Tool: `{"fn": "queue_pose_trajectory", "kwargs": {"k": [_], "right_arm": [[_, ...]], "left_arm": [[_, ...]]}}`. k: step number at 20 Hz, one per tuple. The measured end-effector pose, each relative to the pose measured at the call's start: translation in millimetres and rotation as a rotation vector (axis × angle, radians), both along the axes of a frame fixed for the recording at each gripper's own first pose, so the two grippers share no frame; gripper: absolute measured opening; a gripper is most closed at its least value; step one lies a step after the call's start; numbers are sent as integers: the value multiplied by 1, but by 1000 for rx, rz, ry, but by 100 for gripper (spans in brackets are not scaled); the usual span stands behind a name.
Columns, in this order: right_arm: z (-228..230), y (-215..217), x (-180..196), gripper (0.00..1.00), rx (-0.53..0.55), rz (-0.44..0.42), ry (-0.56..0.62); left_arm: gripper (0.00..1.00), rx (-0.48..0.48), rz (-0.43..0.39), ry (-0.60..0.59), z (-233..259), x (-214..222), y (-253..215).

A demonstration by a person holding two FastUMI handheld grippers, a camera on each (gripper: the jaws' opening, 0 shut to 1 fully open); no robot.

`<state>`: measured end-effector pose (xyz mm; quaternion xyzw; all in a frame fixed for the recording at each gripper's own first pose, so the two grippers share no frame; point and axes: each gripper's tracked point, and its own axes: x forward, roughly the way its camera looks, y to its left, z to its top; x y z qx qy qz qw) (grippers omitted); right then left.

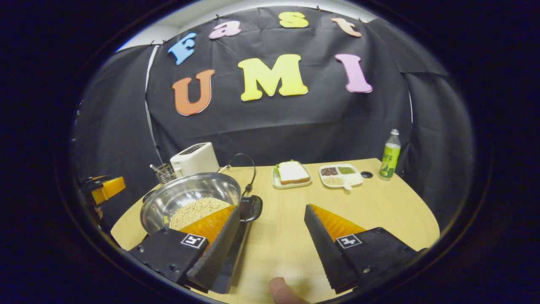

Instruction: First push the handle of the pot to place it horizontally, then grasp the pot with both hands and set it on the induction cooktop.

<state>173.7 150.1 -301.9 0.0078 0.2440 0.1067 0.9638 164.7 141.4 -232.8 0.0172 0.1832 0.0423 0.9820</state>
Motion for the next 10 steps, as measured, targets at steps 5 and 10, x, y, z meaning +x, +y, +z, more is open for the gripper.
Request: {"fn": "queue_pose_trajectory", "kwargs": {"k": [5,10], "right_arm": [[53,-33,-43,97,29,-37,-93],[119,-53,-82,96,32,-17,-203]], "left_arm": [[97,57,-13,-35,33,-37,-20],[96,31,-66,-130,95,-63,-61]]}}
